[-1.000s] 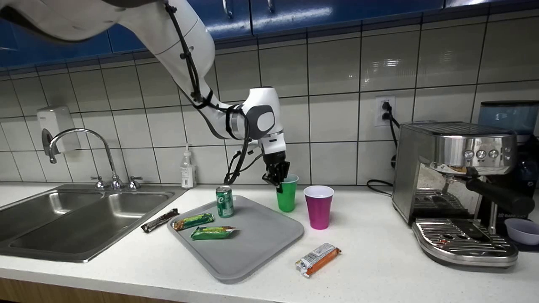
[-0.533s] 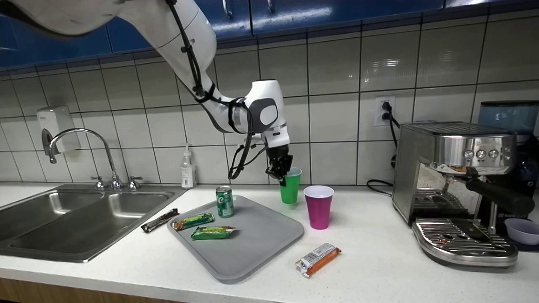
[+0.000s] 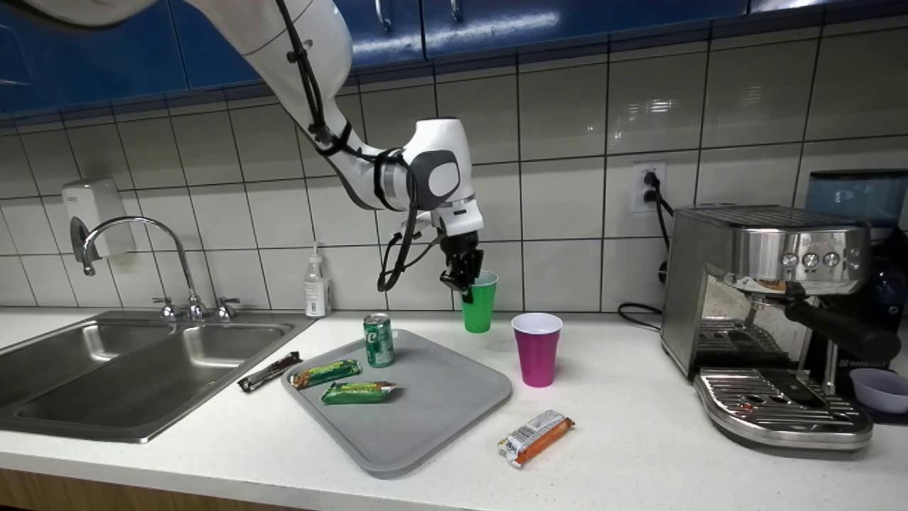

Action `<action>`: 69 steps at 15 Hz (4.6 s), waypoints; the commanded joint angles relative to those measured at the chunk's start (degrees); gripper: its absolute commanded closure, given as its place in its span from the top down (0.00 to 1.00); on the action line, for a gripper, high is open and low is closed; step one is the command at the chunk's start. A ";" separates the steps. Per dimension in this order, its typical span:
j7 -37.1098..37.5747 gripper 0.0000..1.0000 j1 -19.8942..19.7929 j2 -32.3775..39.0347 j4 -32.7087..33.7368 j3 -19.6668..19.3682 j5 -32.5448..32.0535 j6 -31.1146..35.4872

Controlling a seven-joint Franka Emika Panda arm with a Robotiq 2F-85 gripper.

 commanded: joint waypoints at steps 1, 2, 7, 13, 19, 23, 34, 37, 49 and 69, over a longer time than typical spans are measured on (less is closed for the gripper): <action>-4.43 0.01 -1.01 -5.53 -5.91 1.78 0.96 0.16; -5.25 0.01 -0.86 -6.27 -6.99 1.86 0.85 0.30; -9.21 0.01 0.30 -10.83 -14.29 1.83 -0.17 1.49; -13.22 0.01 1.12 -15.26 -21.16 1.14 -1.64 2.48; -11.06 0.01 2.87 -14.88 -23.88 0.20 -5.59 4.40; -9.77 0.01 4.12 -13.60 -24.34 -0.53 -6.97 5.50; -9.60 0.01 4.67 -12.09 -24.09 -0.85 -6.74 5.71; -10.79 0.34 3.95 -12.92 -24.17 -0.33 -5.77 5.08; -14.39 1.00 2.61 -18.07 -25.74 0.88 -4.20 5.22; -19.84 1.00 2.14 -36.78 -44.86 2.86 -6.00 5.71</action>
